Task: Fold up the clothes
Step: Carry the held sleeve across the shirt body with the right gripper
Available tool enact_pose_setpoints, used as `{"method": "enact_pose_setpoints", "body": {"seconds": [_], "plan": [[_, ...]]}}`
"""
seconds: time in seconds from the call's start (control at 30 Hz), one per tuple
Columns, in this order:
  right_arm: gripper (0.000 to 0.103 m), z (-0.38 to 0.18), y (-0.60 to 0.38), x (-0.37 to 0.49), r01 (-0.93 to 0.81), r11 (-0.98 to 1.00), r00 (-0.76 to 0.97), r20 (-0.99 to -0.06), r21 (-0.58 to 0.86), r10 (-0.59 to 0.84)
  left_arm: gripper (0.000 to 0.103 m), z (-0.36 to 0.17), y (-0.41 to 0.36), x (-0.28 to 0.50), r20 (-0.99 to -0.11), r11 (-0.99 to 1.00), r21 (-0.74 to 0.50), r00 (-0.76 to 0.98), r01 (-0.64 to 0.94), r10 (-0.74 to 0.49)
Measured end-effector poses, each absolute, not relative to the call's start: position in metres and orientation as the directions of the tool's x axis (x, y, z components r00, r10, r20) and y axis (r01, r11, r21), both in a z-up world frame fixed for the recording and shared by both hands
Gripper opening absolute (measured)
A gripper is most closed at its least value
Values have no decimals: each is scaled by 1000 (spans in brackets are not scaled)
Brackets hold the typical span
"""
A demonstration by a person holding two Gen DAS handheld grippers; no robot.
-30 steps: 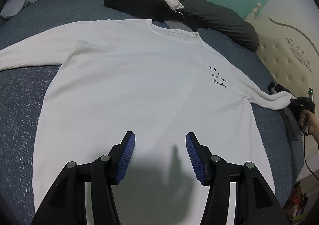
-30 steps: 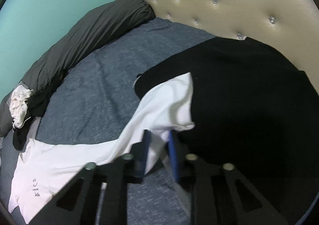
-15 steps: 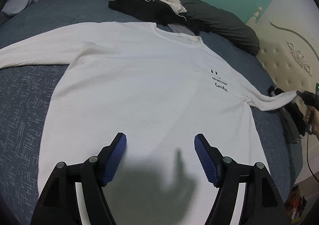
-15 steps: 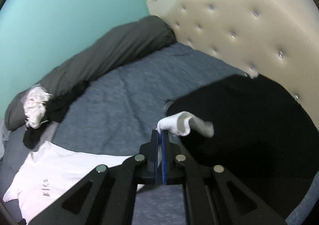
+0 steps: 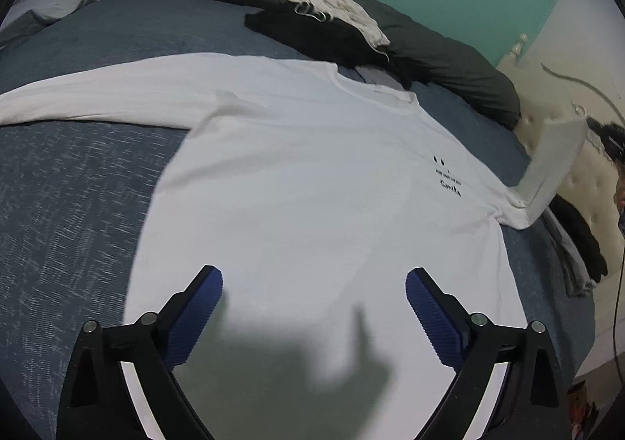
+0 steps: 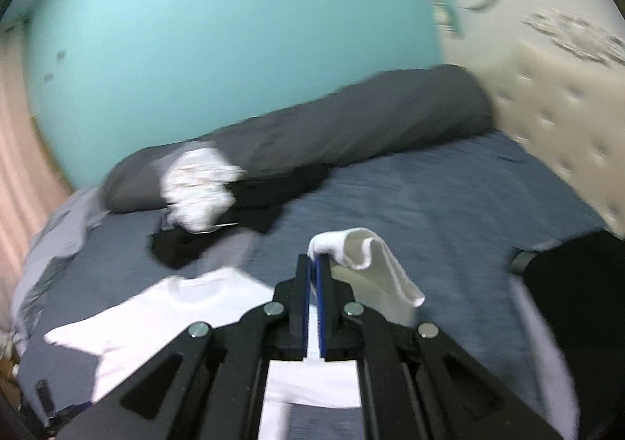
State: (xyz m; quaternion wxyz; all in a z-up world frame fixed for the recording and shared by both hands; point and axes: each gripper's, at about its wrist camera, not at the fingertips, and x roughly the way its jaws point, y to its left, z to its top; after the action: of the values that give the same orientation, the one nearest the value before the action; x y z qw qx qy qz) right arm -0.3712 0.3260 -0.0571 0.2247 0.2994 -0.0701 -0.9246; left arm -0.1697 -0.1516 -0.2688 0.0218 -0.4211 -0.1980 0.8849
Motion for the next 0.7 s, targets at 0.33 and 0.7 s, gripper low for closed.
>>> {"method": "enact_pose_setpoints", "body": {"seconds": [0.33,0.7], "plan": [[2,-68,117,-318,657,-665,-474,-492,355,-730,103,-265,-163,-155,-733,-926,-356,-652,127,192],[3,-178,28,-289,647,-683,-337,-677,338,-654,103,-268,-178,-145,-728,-917,-374,-656,137,198]]}}
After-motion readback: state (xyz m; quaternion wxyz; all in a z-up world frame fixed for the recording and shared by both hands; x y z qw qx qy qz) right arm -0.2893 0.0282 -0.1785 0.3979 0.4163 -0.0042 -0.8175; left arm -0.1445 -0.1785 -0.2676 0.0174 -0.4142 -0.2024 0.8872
